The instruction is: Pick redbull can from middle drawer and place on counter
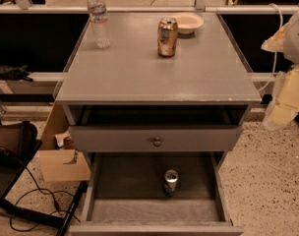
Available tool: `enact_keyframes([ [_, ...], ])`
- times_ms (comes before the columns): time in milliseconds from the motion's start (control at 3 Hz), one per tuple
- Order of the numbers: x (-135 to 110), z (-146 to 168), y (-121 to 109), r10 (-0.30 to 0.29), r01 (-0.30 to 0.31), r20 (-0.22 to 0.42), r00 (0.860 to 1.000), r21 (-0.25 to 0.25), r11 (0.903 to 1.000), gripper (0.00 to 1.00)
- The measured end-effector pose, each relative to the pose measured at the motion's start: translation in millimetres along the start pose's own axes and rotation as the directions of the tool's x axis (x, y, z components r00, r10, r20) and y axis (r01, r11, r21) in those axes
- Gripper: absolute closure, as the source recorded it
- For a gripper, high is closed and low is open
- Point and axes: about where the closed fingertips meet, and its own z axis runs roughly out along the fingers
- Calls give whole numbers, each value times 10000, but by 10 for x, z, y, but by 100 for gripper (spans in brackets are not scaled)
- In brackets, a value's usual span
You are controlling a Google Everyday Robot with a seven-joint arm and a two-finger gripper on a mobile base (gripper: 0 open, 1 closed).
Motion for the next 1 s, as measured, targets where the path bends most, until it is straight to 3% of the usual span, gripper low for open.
enact_keyframes([
  [333,-4,-3,0,4,-4,23,10000,33,10000,0],
  [667,72,285,129,401,-386,642,9971,-244,9990,0],
  [1000,204,897,499,993,-811,2020,9743,-965,9920,0],
])
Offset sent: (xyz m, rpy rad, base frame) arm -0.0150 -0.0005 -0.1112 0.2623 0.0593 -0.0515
